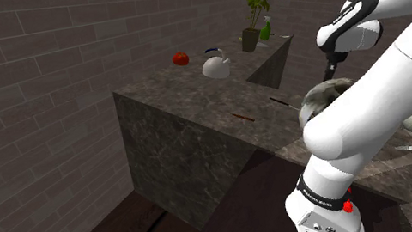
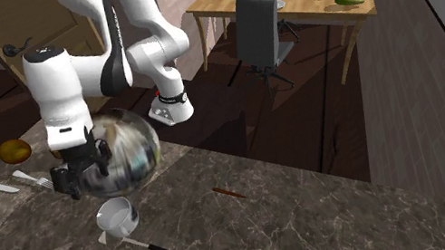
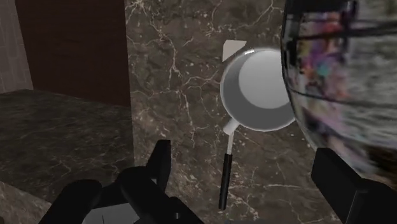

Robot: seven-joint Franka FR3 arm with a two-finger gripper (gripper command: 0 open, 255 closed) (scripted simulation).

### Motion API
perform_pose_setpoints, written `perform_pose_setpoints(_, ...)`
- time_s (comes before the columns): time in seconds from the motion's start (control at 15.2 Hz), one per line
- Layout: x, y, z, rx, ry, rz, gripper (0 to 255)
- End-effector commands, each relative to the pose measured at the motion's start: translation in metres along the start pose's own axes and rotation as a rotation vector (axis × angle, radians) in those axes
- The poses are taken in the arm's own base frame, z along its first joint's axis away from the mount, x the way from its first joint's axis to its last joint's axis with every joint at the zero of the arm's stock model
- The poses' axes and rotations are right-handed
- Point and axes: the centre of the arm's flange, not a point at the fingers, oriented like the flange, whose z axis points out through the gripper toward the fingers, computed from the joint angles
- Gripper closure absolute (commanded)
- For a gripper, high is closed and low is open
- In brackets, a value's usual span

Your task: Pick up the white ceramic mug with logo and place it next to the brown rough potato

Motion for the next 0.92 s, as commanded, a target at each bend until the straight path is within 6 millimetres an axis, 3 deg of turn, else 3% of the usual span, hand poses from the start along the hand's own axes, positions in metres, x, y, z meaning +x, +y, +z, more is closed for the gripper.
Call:
perform_pose_setpoints(0.0, 0.0, -0.041, 0.046, 0.208, -0.111, 0.001, 0)
perform_pose_setpoints(0.07, 0.009, 0.001, 0.006, -0.068, 0.025, 0.0, 0)
perform_pose_setpoints(0.13, 0.009, 0.001, 0.006, -0.068, 0.025, 0.0, 0)
perform_pose_setpoints(0.53, -0.003, 0.045, 0.086, 0.173, 0.039, -0.017, 0)
perform_pose_setpoints(0.86, -0.013, 0.066, 0.16, 0.373, 0.05, -0.031, 0)
